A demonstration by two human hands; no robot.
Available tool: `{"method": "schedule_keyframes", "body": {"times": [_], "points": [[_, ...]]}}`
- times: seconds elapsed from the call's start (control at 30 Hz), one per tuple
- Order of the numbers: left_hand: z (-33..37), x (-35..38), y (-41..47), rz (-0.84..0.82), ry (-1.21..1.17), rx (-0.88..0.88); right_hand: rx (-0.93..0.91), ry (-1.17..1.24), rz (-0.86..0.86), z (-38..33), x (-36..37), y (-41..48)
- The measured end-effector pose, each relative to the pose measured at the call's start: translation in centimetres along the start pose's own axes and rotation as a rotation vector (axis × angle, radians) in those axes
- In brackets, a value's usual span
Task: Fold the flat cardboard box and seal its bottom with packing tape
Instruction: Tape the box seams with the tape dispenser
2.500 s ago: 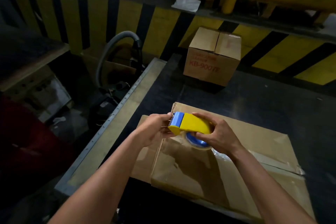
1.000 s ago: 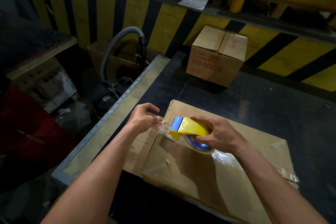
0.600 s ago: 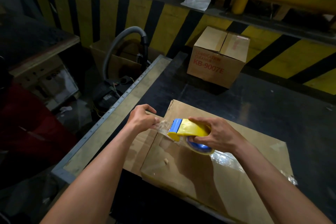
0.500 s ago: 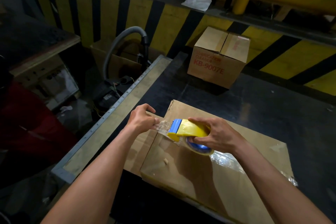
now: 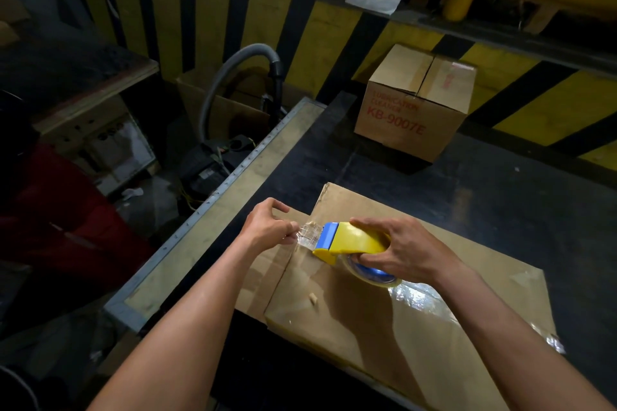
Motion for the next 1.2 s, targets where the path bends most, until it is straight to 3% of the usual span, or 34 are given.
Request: {"method": "schedule_keyframes", "body": {"times": [0.3, 0.47, 0.77, 0.97, 1.2], "points": [[-1.2, 1.3, -0.2, -0.057, -0.194, -0.074, 0.021, -0.010, -0.024, 0.0, 0.4, 0.6], [-1.2, 1.2, -0.3, -0.002, -0.198, -0.006, 0.027, 0.000, -0.006, 0.3, 0.4, 0.6], [-2.4, 0.7, -1.2, 0.147, -0.104, -0.045, 0.022, -0.010, 0.013, 0.3, 0.6, 0.6], [0.4, 1.3, -3.4, 0.193, 0.115, 0.233, 0.012, -0.007, 0.019, 0.2, 0.5, 0.4], [0.6, 2.8, -5.6, 0.093, 0.225, 0.376, 0.008, -0.002, 0.009, 0.1, 0.6, 0.3]]}}
Point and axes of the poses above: each hand's wrist, its own y-axis towards the middle knuckle, its own x-axis out of the palm, z = x × y, the point moved 9 cm from there along y, towards the middle knuckle, and after that the axes turned 1 degree about y, right-handed, at the moved point
